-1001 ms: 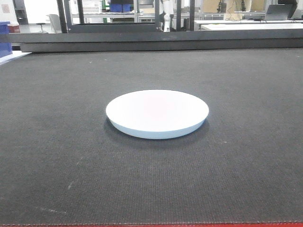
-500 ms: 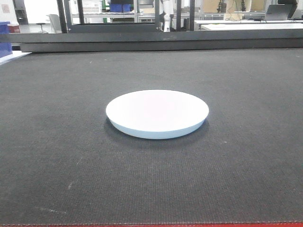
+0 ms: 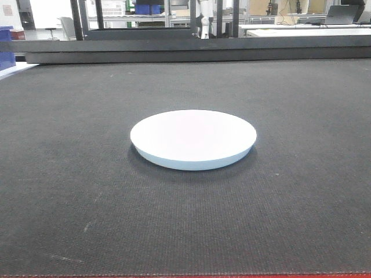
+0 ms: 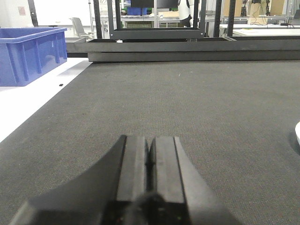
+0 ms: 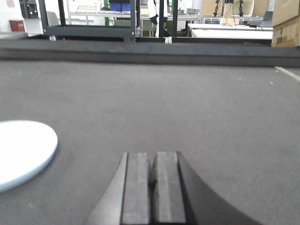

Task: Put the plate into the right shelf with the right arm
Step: 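Move the right gripper above the white plate's edge, then grip the white plate's rim with the right gripper and tilt it up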

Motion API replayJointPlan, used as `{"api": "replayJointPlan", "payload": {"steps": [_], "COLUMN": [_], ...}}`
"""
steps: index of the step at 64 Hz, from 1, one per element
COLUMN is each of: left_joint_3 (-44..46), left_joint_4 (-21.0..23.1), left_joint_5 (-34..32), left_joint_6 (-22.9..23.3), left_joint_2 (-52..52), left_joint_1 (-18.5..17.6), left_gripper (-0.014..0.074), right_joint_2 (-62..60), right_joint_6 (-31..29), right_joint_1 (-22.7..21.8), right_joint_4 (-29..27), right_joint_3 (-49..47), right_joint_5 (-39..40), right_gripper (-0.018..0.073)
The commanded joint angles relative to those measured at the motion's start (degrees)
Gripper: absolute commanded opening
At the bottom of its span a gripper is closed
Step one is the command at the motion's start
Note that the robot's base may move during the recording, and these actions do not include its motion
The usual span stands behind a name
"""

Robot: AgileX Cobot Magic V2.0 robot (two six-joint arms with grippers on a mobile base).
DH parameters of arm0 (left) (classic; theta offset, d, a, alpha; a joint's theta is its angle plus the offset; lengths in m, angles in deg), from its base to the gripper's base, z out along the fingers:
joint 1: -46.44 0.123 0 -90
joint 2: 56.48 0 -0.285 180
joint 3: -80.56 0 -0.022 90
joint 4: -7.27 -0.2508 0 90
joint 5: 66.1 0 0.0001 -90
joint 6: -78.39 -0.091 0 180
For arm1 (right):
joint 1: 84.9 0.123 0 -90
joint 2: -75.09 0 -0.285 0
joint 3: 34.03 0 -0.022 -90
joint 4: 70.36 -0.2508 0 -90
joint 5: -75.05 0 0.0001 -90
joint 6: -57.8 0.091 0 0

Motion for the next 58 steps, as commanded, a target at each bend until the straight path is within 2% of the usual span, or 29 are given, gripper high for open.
{"api": "replayJointPlan", "payload": {"steps": [1,8,14,27,31,37,45,58], "left_joint_3": [-0.53,-0.53,-0.53,-0.53,-0.53,-0.53,-0.53,-0.53], "left_joint_4": [0.12,0.12,0.12,0.12,0.12,0.12,0.12,0.12], "left_joint_5": [-5.09,-5.09,-5.09,-5.09,-5.09,-5.09,-5.09,-5.09], "left_joint_6": [0.14,0.14,0.14,0.14,0.14,0.14,0.14,0.14], "left_joint_2": [-0.67,-0.67,-0.67,-0.67,-0.67,-0.67,-0.67,-0.67], "left_joint_1": [0.24,0.24,0.24,0.24,0.24,0.24,0.24,0.24], "left_gripper": [-0.0047,-0.0047,-0.0047,-0.0047,-0.0047,-0.0047,-0.0047,-0.0047], "right_joint_2": [3.07,9.01,14.34,28.57,33.02,40.76,50.77,67.43], "right_joint_6": [0.42,0.42,0.42,0.42,0.42,0.42,1.04,10.20], "right_joint_1": [0.00,0.00,0.00,0.00,0.00,0.50,4.16,11.81], "right_joint_4": [-0.44,-0.44,-0.44,-0.44,-0.44,-0.44,-0.37,3.15], "right_joint_3": [-7.88,-15.32,-19.35,-25.45,-27.76,-33.26,-42.68,-55.87], "right_joint_5": [-1.95,-9.68,-10.61,-11.41,-12.81,-16.67,-22.36,-29.48], "right_gripper": [0.0057,0.0061,0.0137,0.0516,0.0582,0.0587,0.0559,0.0536]}}
